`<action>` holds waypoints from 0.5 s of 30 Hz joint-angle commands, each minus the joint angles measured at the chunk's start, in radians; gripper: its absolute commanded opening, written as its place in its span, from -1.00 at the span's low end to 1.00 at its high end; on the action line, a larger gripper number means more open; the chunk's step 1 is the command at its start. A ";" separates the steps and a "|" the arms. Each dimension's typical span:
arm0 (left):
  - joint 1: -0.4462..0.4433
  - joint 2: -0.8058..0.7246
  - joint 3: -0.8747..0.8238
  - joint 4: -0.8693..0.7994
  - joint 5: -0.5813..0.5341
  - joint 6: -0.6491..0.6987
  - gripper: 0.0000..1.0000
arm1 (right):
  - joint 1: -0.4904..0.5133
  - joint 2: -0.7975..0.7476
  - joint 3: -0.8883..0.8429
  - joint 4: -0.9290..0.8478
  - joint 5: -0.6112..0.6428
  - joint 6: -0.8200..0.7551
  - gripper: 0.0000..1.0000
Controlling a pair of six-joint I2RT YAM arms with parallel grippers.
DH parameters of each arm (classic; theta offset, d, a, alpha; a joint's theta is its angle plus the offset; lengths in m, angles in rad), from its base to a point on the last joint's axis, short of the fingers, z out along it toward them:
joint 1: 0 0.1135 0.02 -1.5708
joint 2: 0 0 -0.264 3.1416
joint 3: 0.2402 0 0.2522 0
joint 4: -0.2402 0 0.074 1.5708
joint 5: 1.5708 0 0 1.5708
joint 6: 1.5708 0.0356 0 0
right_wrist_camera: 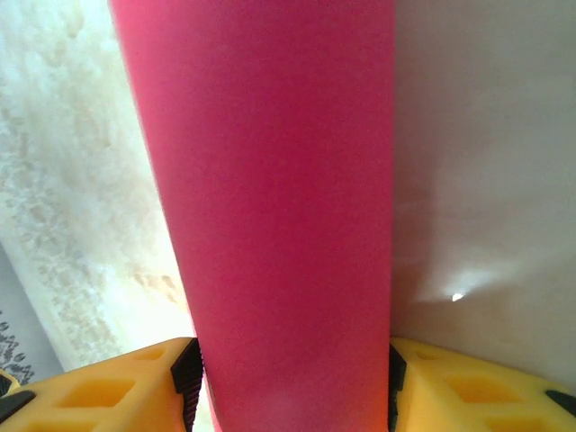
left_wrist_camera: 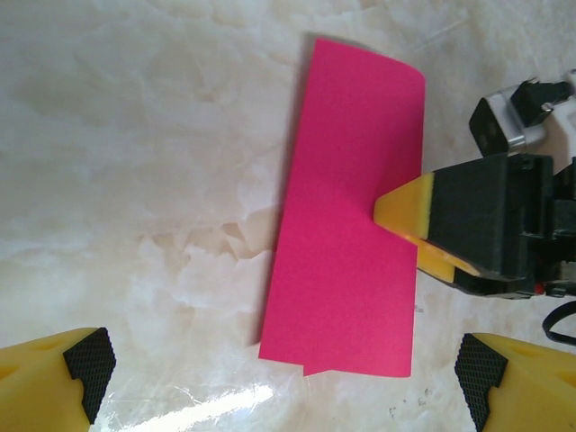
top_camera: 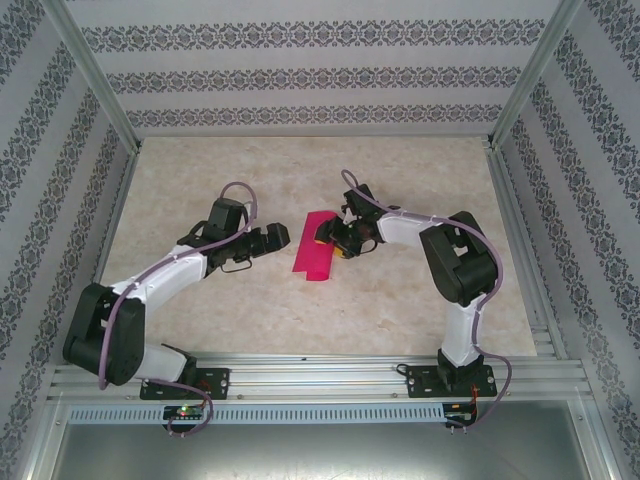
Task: Fold a paper plane with a square sheet of paper (pick it up from the middle)
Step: Fold the square sheet of paper in half at the center of the table.
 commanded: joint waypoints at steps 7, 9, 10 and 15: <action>-0.001 0.051 0.054 0.023 0.045 -0.012 1.00 | -0.031 -0.029 0.054 -0.234 0.082 -0.175 0.11; -0.001 0.051 0.058 0.022 0.046 -0.012 1.00 | -0.036 -0.015 0.070 -0.272 0.081 -0.204 0.06; -0.001 0.053 0.058 0.024 0.045 -0.012 1.00 | -0.039 -0.012 0.069 -0.280 0.081 -0.213 0.04; -0.002 0.075 0.065 0.035 0.053 -0.017 1.00 | -0.058 -0.008 0.056 -0.268 0.046 -0.231 0.01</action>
